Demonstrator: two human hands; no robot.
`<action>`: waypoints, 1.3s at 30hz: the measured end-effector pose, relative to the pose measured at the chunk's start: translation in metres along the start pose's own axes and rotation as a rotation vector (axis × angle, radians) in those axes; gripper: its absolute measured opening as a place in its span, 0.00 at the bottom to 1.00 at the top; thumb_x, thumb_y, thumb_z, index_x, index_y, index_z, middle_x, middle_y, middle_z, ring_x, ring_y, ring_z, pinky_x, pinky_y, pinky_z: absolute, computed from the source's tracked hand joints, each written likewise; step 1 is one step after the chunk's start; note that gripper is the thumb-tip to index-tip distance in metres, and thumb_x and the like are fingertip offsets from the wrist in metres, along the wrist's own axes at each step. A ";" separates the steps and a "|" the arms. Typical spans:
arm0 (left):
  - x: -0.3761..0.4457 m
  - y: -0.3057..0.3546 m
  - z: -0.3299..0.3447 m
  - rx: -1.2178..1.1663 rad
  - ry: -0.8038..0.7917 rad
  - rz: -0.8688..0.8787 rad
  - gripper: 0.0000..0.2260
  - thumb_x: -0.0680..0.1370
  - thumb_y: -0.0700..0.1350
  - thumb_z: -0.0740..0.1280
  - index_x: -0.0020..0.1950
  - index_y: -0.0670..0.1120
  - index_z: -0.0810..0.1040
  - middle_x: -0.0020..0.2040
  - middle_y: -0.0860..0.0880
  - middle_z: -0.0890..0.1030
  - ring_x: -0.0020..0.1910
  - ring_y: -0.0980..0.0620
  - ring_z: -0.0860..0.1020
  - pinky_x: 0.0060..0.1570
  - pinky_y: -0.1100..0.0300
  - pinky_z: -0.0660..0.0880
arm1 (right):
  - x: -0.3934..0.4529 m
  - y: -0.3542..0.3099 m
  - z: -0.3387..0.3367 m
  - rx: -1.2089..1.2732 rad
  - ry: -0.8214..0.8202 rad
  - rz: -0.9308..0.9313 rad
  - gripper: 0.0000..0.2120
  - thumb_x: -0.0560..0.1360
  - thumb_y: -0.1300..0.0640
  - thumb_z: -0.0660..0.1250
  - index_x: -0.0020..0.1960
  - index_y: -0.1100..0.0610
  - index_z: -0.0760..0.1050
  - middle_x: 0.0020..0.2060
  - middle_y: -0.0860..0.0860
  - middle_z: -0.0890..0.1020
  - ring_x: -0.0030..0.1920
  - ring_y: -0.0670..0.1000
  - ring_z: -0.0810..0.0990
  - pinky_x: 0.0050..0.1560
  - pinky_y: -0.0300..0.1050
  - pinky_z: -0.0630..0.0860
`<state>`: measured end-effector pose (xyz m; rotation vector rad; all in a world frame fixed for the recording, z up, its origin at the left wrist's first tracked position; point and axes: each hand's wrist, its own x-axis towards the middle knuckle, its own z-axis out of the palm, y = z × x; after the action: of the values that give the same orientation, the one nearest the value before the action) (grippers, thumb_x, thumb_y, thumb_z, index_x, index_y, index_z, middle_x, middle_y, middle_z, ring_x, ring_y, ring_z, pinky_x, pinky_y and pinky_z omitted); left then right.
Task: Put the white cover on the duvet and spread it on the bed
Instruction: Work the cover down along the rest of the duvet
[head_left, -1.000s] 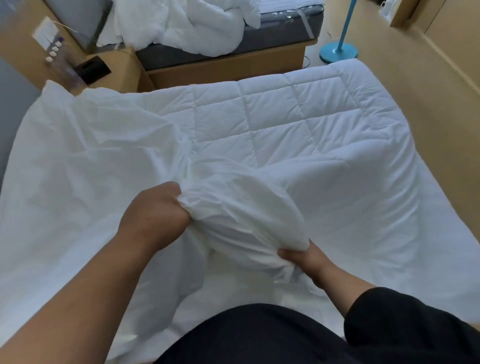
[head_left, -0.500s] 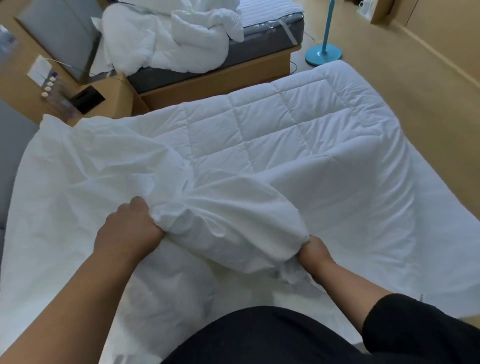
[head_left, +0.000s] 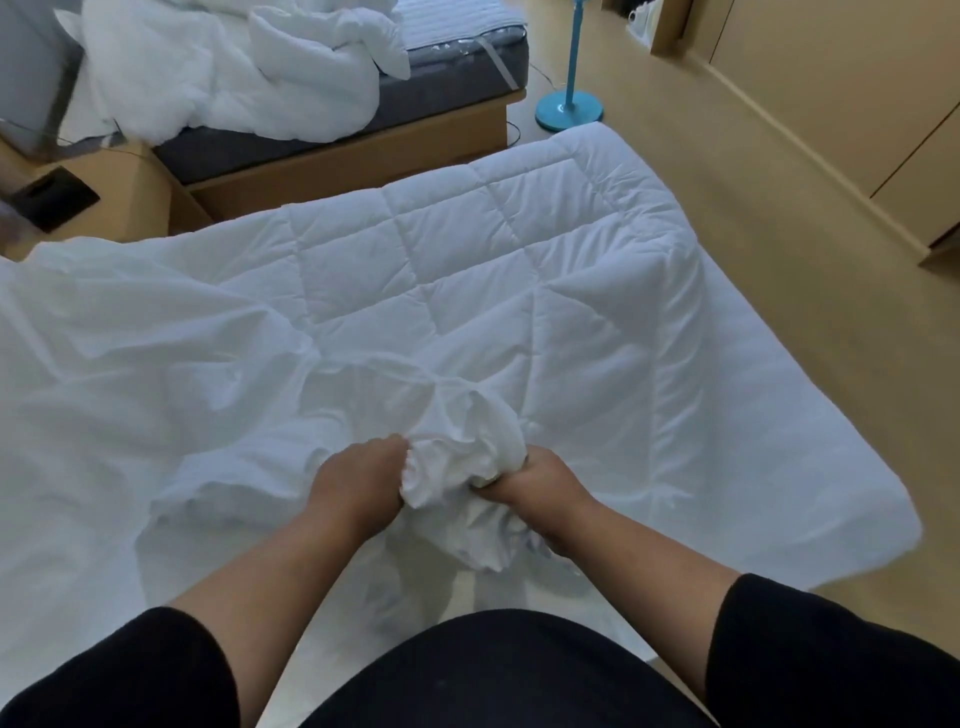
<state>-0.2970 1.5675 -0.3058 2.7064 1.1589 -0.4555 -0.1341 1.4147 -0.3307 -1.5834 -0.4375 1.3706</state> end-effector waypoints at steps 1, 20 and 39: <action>0.000 -0.001 -0.005 -0.070 -0.006 -0.038 0.02 0.78 0.48 0.60 0.47 0.51 0.69 0.46 0.51 0.79 0.46 0.46 0.79 0.41 0.54 0.71 | -0.001 0.003 -0.007 -0.013 -0.037 0.009 0.13 0.71 0.61 0.76 0.54 0.52 0.82 0.48 0.50 0.87 0.49 0.50 0.86 0.48 0.47 0.83; -0.034 -0.024 -0.112 -0.352 0.257 -0.277 0.08 0.68 0.35 0.69 0.35 0.46 0.75 0.33 0.48 0.77 0.34 0.49 0.74 0.32 0.59 0.68 | 0.010 0.076 -0.070 -0.257 0.022 0.207 0.09 0.75 0.56 0.74 0.48 0.44 0.77 0.46 0.44 0.82 0.46 0.43 0.80 0.49 0.42 0.79; -0.062 -0.032 -0.039 -0.141 -0.185 -0.212 0.28 0.75 0.50 0.68 0.74 0.53 0.65 0.70 0.48 0.68 0.69 0.44 0.67 0.66 0.50 0.69 | -0.027 0.129 -0.128 -0.482 0.261 0.461 0.19 0.76 0.55 0.72 0.63 0.63 0.75 0.54 0.61 0.80 0.46 0.53 0.81 0.48 0.49 0.75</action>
<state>-0.3520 1.5578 -0.2490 2.3770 1.3737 -0.6139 -0.0665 1.2785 -0.4334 -2.3385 -0.2597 1.4299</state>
